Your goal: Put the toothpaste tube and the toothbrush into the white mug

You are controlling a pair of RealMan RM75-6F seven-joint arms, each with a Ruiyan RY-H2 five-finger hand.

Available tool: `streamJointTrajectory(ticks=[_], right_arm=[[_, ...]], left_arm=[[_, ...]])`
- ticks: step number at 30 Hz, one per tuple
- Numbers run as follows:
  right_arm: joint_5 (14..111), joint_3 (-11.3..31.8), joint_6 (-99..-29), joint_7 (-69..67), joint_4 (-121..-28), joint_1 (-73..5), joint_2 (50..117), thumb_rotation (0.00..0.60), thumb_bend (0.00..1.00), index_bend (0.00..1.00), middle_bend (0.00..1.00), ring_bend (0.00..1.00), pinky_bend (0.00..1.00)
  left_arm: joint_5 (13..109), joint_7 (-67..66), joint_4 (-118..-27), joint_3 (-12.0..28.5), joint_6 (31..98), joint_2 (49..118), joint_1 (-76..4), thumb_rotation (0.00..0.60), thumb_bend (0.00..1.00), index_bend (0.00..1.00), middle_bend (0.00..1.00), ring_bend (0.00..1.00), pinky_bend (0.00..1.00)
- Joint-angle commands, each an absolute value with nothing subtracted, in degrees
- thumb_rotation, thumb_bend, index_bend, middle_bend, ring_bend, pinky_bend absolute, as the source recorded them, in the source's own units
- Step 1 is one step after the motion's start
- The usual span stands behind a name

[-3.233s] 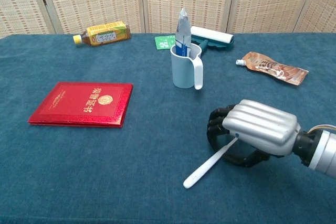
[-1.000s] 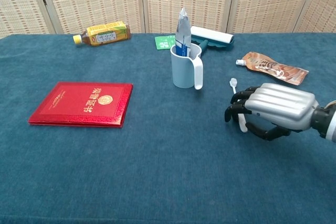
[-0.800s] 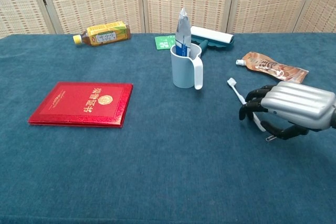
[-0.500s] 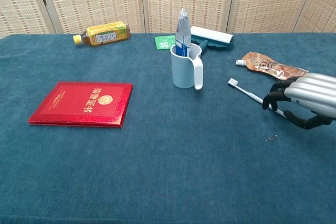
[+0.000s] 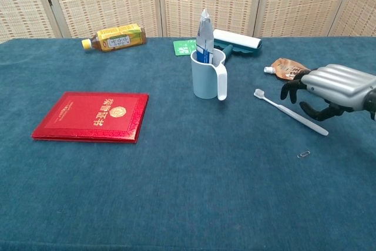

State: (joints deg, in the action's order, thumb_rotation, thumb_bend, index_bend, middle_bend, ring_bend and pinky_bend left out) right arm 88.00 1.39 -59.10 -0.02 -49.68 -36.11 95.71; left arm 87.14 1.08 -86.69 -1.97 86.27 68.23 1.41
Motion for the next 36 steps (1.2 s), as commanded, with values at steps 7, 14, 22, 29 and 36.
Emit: streamJointTrajectory(ticks=[7, 14, 22, 29, 36], right_arm=[[87.35, 2.50, -57.05, -2.06, -45.36, -38.19, 99.86, 0.600, 0.59, 0.30, 0.40, 0.18, 0.25], [89.84, 0.84, -58.88, -2.86, -46.55, -38.36, 100.18, 0.600, 0.59, 0.30, 0.40, 0.18, 0.25], [94.10, -2.37, -63.40, -3.39, -52.14, -37.09, 98.37, 0.600, 0.59, 0.30, 0.40, 0.18, 0.25], [91.99, -0.10, -64.44, -1.03, -52.84, -36.46, 97.46, 0.600, 0.47, 0.34, 0.40, 0.18, 0.25], [88.81, 2.31, -61.60, 6.60, -50.63, -37.21, 98.65, 0.600, 0.26, 0.43, 0.39, 0.18, 0.25]], left_arm=[[87.19, 1.03, -86.71, -1.99, 86.26, 68.14, 1.42, 0.600, 0.23, 0.28, 0.05, 0.06, 0.15], [86.73, 1.12, -86.44, -1.99, 85.99, 68.19, 1.53, 0.600, 0.23, 0.28, 0.05, 0.06, 0.15], [86.77, 1.45, -86.12, -1.96, 86.13, 68.33, 1.62, 0.600, 0.23, 0.28, 0.05, 0.06, 0.15], [86.99, 1.42, -86.13, -2.00, 86.06, 68.47, 1.53, 0.600, 0.23, 0.28, 0.05, 0.06, 0.15], [86.99, 1.35, -86.28, -1.90, 86.13, 68.27, 1.51, 0.600, 0.23, 0.28, 0.05, 0.06, 0.15]])
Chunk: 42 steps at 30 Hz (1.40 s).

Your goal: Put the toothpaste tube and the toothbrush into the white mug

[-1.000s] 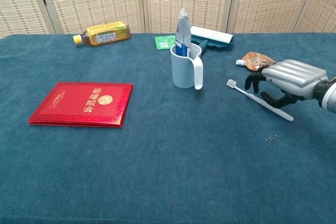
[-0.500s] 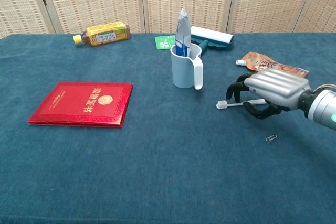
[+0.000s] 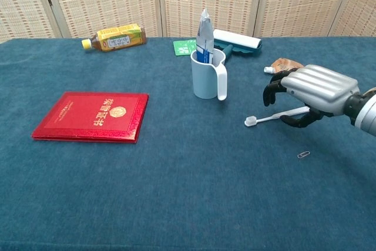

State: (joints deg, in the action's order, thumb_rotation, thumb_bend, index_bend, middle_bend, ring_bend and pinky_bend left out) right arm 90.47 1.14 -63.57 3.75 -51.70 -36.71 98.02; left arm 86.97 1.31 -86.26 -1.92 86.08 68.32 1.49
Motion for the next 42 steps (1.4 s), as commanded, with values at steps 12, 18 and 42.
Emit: streamJointTrajectory(ticks=[12, 18, 42], right_arm=[[88.05, 2.42, -57.60, 9.16, -44.15, -39.32, 101.94, 0.600, 0.32, 0.45, 0.39, 0.18, 0.25], [88.81, 1.72, -58.00, 9.19, -42.84, -39.42, 102.87, 0.600, 0.32, 0.45, 0.39, 0.18, 0.25], [88.72, 2.47, -62.51, 5.26, -41.80, -38.12, 103.80, 0.600, 0.39, 0.65, 0.44, 0.18, 0.25]], left_arm=[[86.63, 1.78, -85.93, -1.95, 86.11, 68.14, 1.77, 0.600, 0.23, 0.28, 0.05, 0.06, 0.15], [86.46, 2.15, -85.54, -1.95, 86.02, 68.23, 1.85, 0.600, 0.23, 0.28, 0.05, 0.06, 0.15], [86.23, 2.39, -84.91, -2.07, 85.90, 68.67, 2.15, 0.600, 0.23, 0.28, 0.05, 0.06, 0.15]])
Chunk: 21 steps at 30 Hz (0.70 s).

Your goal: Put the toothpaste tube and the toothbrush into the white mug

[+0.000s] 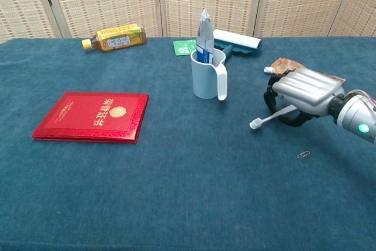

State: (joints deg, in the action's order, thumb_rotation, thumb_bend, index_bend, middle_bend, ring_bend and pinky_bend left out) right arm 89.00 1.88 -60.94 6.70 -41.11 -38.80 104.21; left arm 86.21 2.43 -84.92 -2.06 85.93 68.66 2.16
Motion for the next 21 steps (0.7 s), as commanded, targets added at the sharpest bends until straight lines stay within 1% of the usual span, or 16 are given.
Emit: streamJointTrajectory(ticks=[1, 4, 7, 11, 16, 21], right_arm=[[88.84, 2.63, -63.40, 4.64, -42.41, -37.93, 103.30, 0.600, 0.39, 0.66, 0.44, 0.18, 0.25], [89.08, 3.26, -66.05, 2.67, -45.05, -37.42, 101.63, 0.600, 0.39, 0.67, 0.45, 0.18, 0.25], [88.34, 5.39, -69.41, -2.31, -51.05, -36.82, 99.08, 0.600, 0.39, 0.68, 0.46, 0.18, 0.25], [87.32, 8.61, -72.23, -7.89, -59.04, -36.91, 96.23, 0.600, 0.39, 0.69, 0.46, 0.19, 0.25], [84.22, 12.98, -71.97, -11.96, -66.61, -37.86, 94.21, 0.600, 0.39, 0.70, 0.47, 0.18, 0.25], [81.72, 16.90, -72.35, -14.43, -68.87, -39.12, 94.79, 0.600, 0.39, 0.70, 0.47, 0.18, 0.25]], left_arm=[[86.25, 2.40, -84.92, -2.05, 85.90, 68.68, 2.14, 0.600, 0.23, 0.28, 0.05, 0.06, 0.15], [86.34, 2.47, -85.02, -1.95, 86.11, 68.64, 2.15, 0.600, 0.23, 0.28, 0.05, 0.06, 0.15], [86.62, 2.31, -85.16, -1.92, 86.19, 68.62, 2.04, 0.600, 0.23, 0.28, 0.05, 0.06, 0.15], [87.10, 2.01, -85.66, -1.88, 86.32, 68.55, 1.82, 0.600, 0.23, 0.28, 0.05, 0.06, 0.15], [87.28, 1.62, -86.35, -1.83, 86.63, 68.18, 1.83, 0.600, 0.23, 0.28, 0.05, 0.06, 0.15], [87.16, 1.40, -86.68, -2.03, 86.88, 67.86, 2.18, 0.600, 0.23, 0.28, 0.05, 0.06, 0.15]])
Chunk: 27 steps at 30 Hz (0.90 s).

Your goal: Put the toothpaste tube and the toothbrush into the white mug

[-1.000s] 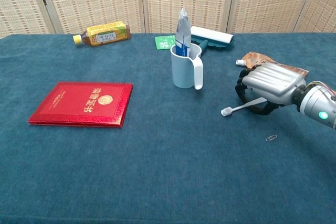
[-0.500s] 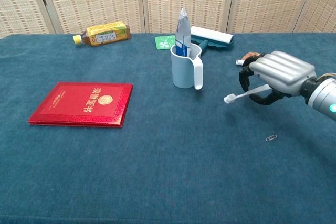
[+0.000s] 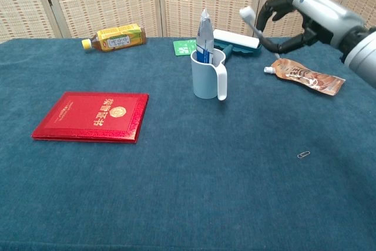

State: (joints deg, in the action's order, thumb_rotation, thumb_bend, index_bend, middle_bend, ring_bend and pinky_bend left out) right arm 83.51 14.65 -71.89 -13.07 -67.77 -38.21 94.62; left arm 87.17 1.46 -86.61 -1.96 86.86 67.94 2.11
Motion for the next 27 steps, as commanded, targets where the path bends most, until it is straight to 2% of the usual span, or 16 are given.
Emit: streamJointTrajectory(ticks=[1, 16, 23, 26, 27], right_arm=[[80.65, 17.83, -71.77, -15.25, -69.22, -39.56, 95.25, 0.600, 0.39, 0.70, 0.47, 0.18, 0.25], [69.32, 25.95, -61.62, -24.24, -68.28, -46.18, 102.53, 0.600, 0.35, 0.69, 0.45, 0.18, 0.25], [68.59, 26.05, -60.13, -25.15, -63.94, -48.03, 105.39, 0.600, 0.34, 0.70, 0.43, 0.18, 0.24], [69.64, 25.26, -59.72, -27.15, -61.53, -48.33, 106.22, 0.600, 0.34, 0.69, 0.39, 0.15, 0.19], [69.80, 25.08, -59.42, -27.93, -60.90, -48.39, 106.43, 0.600, 0.34, 0.66, 0.37, 0.13, 0.16]], left_arm=[[87.14, 1.31, -86.75, -2.08, 86.89, 67.77, 2.23, 0.600, 0.23, 0.28, 0.05, 0.06, 0.15], [87.02, 0.98, -87.12, -2.12, 86.95, 67.64, 2.42, 0.600, 0.23, 0.28, 0.05, 0.06, 0.15], [86.69, 1.41, -86.67, -2.17, 86.90, 67.58, 2.66, 0.600, 0.23, 0.28, 0.05, 0.06, 0.15], [86.61, 1.77, -86.49, -2.11, 87.03, 67.60, 2.77, 0.600, 0.23, 0.28, 0.05, 0.06, 0.15], [86.61, 1.83, -86.42, -2.10, 87.04, 67.58, 2.77, 0.600, 0.23, 0.28, 0.05, 0.06, 0.15]])
